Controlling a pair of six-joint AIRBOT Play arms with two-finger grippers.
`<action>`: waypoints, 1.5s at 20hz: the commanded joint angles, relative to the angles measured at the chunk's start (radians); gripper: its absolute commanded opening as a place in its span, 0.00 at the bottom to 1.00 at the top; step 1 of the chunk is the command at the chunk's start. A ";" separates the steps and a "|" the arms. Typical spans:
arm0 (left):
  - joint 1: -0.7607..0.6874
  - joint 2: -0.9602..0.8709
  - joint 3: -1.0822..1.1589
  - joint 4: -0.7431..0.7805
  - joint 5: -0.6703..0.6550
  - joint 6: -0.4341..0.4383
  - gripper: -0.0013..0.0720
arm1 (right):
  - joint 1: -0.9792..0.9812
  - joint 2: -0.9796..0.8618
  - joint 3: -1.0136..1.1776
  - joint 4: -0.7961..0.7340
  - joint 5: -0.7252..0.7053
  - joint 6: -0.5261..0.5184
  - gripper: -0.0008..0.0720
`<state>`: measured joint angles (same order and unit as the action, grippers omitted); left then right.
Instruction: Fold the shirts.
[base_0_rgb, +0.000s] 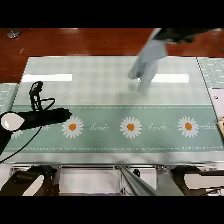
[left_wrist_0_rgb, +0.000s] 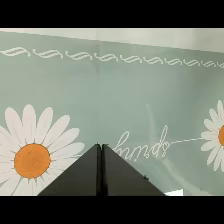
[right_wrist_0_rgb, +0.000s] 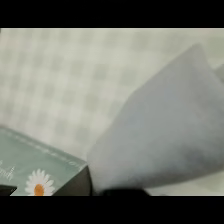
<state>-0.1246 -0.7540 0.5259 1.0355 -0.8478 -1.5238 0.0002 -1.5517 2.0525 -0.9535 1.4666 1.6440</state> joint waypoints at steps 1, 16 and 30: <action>0.000 -0.001 -0.002 0.000 -0.001 0.000 0.05 | -0.196 0.064 0.025 -0.042 0.115 0.071 0.05; 0.000 -0.001 -0.002 0.001 0.003 0.004 0.05 | -0.806 0.596 -0.864 -0.351 0.102 0.169 0.05; 0.008 -0.004 0.016 0.004 0.021 0.005 0.05 | -1.113 0.818 -1.138 -0.590 0.065 0.167 0.86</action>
<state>-0.1226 -0.7555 0.5282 1.0363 -0.8364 -1.5196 -1.0878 -0.7303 0.8978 -1.6344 1.6051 1.8477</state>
